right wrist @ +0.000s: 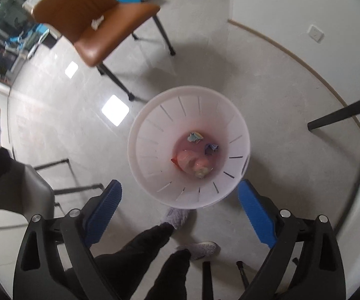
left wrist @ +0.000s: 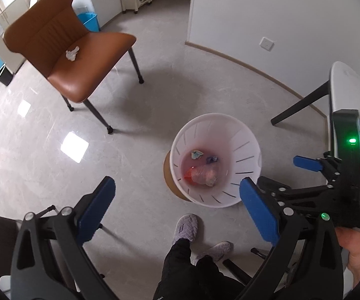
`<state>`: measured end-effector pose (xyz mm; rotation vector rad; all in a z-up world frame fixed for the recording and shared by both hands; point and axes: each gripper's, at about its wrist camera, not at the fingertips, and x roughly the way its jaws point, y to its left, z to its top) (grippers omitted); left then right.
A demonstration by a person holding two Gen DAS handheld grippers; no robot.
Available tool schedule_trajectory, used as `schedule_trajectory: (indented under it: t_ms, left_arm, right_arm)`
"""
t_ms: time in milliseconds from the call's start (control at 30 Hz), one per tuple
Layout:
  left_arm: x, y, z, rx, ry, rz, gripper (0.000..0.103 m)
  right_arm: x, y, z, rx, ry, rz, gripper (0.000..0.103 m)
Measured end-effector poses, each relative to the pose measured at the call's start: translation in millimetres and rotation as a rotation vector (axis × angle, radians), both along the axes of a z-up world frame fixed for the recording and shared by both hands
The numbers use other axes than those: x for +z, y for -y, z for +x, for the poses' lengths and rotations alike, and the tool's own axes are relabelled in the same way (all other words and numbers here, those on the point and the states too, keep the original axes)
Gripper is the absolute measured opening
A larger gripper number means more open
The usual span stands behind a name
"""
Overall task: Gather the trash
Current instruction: 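Move both tools back toward the remaining trash on the table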
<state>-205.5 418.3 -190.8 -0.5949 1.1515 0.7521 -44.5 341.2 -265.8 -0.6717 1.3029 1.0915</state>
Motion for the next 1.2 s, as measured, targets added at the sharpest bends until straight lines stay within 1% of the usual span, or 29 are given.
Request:
schedule_trajectory:
  t_ms: [100, 167, 200, 233, 400, 533, 667, 733, 900, 1200]
  left_arm:
    - [14.3, 12.6, 10.4, -0.034, 0.016, 0.021, 0.095]
    - [27.4, 24.7, 19.6, -0.068, 0.031, 0.035, 0.095]
    - [32.8, 28.8, 22.6, -0.08, 0.037, 0.039, 0.095]
    - [38.6, 33.6, 26.9, -0.095, 0.044, 0.044, 0.095]
    - [67.8, 63.5, 46.6, -0.162, 0.087, 0.072, 0.095]
    - [85.9, 86.5, 61.3, -0.207, 0.117, 0.086, 0.095]
    - [96.2, 106.5, 72.8, -0.247, 0.138, 0.092, 0.095]
    - [100.4, 117.4, 79.0, -0.271, 0.144, 0.095, 0.095]
    - [104.6, 137.1, 90.2, -0.323, 0.143, 0.111, 0.095]
    - [104.0, 157.8, 103.2, -0.384, 0.139, 0.106, 0.095]
  right_arm:
    - [28.5, 15.8, 6.5, -0.065, 0.022, 0.046, 0.098]
    - [58.9, 42.3, 13.2, -0.128, 0.044, 0.087, 0.1]
    - [67.7, 51.1, 15.2, -0.146, 0.054, 0.099, 0.101]
    - [83.9, 67.2, 18.0, -0.173, 0.072, 0.117, 0.101]
    - [142.3, 135.7, 31.8, -0.299, 0.137, 0.184, 0.101]
    - [170.8, 180.2, 41.0, -0.399, 0.166, 0.22, 0.101]
    - [187.5, 213.1, 47.6, -0.47, 0.184, 0.253, 0.101]
    - [190.1, 223.6, 48.6, -0.495, 0.189, 0.261, 0.101]
    - [190.9, 247.2, 51.0, -0.542, 0.196, 0.271, 0.101]
    - [191.5, 277.1, 56.6, -0.609, 0.198, 0.279, 0.101]
